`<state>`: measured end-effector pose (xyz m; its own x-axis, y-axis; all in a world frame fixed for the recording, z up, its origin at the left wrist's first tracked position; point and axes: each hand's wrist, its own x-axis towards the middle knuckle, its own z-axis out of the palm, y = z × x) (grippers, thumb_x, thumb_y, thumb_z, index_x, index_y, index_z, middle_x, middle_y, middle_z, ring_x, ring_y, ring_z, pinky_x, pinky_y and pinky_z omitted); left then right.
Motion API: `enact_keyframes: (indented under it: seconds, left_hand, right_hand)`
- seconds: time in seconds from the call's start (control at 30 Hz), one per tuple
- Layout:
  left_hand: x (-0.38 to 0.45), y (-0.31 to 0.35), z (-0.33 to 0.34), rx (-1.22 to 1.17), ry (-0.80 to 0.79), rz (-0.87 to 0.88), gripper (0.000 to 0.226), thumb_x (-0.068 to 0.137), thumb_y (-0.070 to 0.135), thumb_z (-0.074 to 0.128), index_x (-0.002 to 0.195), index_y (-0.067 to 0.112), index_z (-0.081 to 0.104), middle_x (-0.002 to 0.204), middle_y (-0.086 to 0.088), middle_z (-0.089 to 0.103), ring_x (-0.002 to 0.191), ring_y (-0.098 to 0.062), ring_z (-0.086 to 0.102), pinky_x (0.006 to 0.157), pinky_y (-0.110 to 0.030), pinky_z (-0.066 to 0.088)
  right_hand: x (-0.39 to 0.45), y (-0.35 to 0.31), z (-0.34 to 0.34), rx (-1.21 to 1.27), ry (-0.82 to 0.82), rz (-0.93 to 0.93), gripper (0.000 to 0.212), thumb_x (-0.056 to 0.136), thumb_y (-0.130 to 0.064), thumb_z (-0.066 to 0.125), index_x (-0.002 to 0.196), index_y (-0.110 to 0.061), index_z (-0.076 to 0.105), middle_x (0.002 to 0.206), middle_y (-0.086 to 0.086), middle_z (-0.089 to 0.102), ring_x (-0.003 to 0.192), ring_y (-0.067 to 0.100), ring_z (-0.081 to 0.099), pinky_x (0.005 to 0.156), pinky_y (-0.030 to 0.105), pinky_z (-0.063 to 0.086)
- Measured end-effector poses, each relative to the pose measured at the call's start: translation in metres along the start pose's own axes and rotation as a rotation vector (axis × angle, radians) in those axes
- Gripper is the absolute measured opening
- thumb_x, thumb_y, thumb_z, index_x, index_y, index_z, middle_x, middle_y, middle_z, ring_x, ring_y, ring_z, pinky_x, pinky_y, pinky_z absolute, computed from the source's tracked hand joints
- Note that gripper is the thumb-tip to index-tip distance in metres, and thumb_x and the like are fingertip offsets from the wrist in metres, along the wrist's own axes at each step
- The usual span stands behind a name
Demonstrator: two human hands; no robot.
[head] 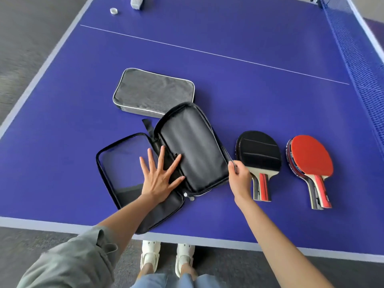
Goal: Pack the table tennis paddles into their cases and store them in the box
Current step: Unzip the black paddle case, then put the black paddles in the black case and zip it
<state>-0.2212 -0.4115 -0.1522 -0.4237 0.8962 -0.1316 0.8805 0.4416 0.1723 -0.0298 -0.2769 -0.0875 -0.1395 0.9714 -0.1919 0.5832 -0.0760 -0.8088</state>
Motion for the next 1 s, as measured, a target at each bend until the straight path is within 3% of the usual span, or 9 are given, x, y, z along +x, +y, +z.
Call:
enact_keyframes:
  seconds: [0.13,0.23,0.27,0.33,0.4,0.53,0.67,0.83,1.0]
  left_hand:
    - [0.006,-0.016,-0.004,0.034,-0.035,0.119,0.067,0.081,0.075,0.004,0.141,0.052,-0.014,0.158,-0.006,-0.014,0.139,-0.047,-0.021,0.108,-0.067,-0.007]
    - [0.003,-0.022,-0.006,0.069,-0.058,0.174,0.065,0.082,0.074,0.005,0.141,0.052,-0.013,0.158,-0.008,-0.015,0.138,-0.047,-0.022,0.109,-0.066,-0.008]
    - [0.002,-0.022,-0.006,0.089,-0.060,0.186,0.065,0.082,0.074,0.005,0.141,0.052,-0.013,0.158,-0.008,-0.015,0.138,-0.047,-0.021,0.109,-0.066,-0.008]
    - [0.001,-0.022,-0.006,0.101,-0.052,0.194,0.064,0.083,0.074,0.006,0.141,0.052,-0.010,0.158,-0.009,-0.012,0.139,-0.048,-0.019,0.109,-0.066,-0.007]
    - [0.001,-0.022,-0.006,0.090,-0.042,0.198,0.065,0.084,0.073,0.009,0.143,0.051,-0.006,0.158,-0.009,-0.009,0.139,-0.049,-0.016,0.109,-0.066,-0.006]
    - [0.000,-0.024,-0.005,0.077,-0.037,0.209,0.065,0.084,0.074,0.011,0.143,0.051,-0.006,0.158,-0.007,-0.013,0.139,-0.047,-0.019,0.109,-0.065,-0.008]
    - [0.001,-0.026,-0.007,0.096,-0.055,0.231,0.065,0.084,0.074,0.009,0.143,0.050,-0.008,0.157,-0.008,-0.015,0.139,-0.047,-0.020,0.110,-0.066,-0.006]
    - [0.005,-0.036,-0.015,0.065,-0.089,0.356,0.062,0.086,0.071,0.019,0.143,0.053,0.003,0.157,-0.006,-0.016,0.141,-0.041,-0.021,0.113,-0.064,-0.003]
    - [0.018,-0.010,-0.021,-0.124,-0.108,0.160,0.058,0.090,0.063,0.025,0.141,0.056,0.000,0.155,-0.005,-0.025,0.141,-0.033,-0.026,0.109,-0.063,-0.012]
  right_hand:
    - [-0.011,0.021,0.002,-0.062,-0.013,0.105,0.023,0.095,-0.021,0.047,0.075,-0.011,0.055,0.061,-0.004,0.049,0.063,0.018,0.043,0.054,0.026,0.035]
    - [-0.023,0.026,0.006,-0.123,0.007,0.072,0.018,0.094,-0.012,0.049,0.084,-0.004,0.061,0.072,0.003,0.058,0.075,0.025,0.051,0.064,0.032,0.041]
    - [-0.027,0.026,0.007,-0.160,0.022,0.018,0.015,0.093,-0.005,0.049,0.097,-0.002,0.064,0.087,0.008,0.061,0.088,0.026,0.053,0.076,0.031,0.043]
    - [-0.030,0.018,0.012,-0.274,0.078,-0.167,0.040,0.088,0.009,0.049,0.125,-0.004,0.054,0.117,0.011,0.052,0.111,0.025,0.045,0.093,0.025,0.037]
    - [-0.022,0.006,0.019,-0.414,0.085,-0.419,0.056,0.082,0.016,0.047,0.133,-0.007,0.046,0.131,0.012,0.046,0.123,0.027,0.040,0.104,0.033,0.037]
    - [0.006,-0.011,0.043,-0.786,-0.201,-0.738,0.050,0.087,-0.006,0.055,0.136,-0.014,0.047,0.149,0.012,0.036,0.137,0.034,0.034,0.111,0.047,0.033]
    - [0.015,0.009,0.056,-0.894,-0.342,-0.730,0.050,0.100,-0.031,0.037,0.147,-0.021,0.028,0.157,0.004,0.021,0.146,0.026,0.015,0.118,0.044,0.022]
    - [-0.015,0.032,0.060,-0.939,-0.261,-0.585,0.053,0.100,-0.038,0.018,0.151,-0.024,0.012,0.160,0.002,0.008,0.148,0.025,0.006,0.119,0.040,0.013]
    - [-0.031,0.030,0.068,-0.916,-0.199,-0.481,0.054,0.100,-0.039,0.012,0.151,-0.024,0.004,0.160,0.002,0.002,0.148,0.026,0.000,0.121,0.042,0.011]
